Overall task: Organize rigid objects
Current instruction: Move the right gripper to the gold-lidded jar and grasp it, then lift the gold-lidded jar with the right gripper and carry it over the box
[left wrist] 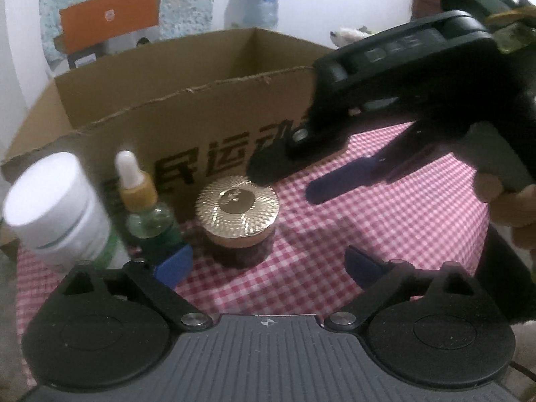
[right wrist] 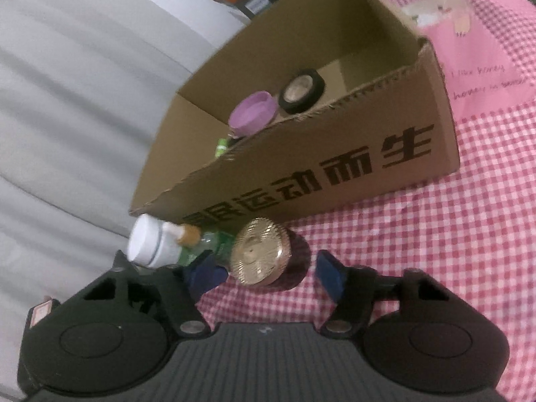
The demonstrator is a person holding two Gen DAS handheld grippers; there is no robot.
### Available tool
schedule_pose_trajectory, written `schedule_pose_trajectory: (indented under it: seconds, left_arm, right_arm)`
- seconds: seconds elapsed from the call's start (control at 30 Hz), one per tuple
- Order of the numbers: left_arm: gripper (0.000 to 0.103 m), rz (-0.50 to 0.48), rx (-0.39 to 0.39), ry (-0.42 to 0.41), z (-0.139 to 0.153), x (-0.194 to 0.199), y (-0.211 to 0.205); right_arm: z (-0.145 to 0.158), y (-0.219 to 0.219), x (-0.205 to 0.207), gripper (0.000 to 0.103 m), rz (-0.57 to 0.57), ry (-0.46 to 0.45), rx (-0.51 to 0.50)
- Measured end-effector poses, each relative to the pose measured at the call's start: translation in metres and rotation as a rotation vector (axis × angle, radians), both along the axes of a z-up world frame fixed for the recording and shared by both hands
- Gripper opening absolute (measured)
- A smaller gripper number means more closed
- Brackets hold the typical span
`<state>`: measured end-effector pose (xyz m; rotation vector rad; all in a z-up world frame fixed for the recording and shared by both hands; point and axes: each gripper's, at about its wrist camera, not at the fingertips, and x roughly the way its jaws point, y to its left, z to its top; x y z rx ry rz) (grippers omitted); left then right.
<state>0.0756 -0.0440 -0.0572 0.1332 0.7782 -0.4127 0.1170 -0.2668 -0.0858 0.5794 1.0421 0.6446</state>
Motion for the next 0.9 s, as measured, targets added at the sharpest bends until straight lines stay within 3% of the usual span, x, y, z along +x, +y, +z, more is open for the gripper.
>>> schedule_pose_trajectory:
  seconds: [0.13, 0.47, 0.9]
  left_arm:
    - [0.094, -0.004, 0.003, 0.022, -0.005, 0.011, -0.002]
    - [0.09, -0.006, -0.011, 0.045, -0.005, 0.032, -0.006]
    - [0.089, -0.167, -0.031, 0.067, -0.004, 0.02, -0.04]
  right_arm:
    - [-0.008, 0.007, 0.011, 0.059, 0.013, 0.019, -0.012]
    - [-0.015, 0.019, 0.023, 0.059, 0.071, 0.02, -0.025]
    - [-0.012, -0.031, -0.004, 0.06, -0.015, 0.026, -0.057]
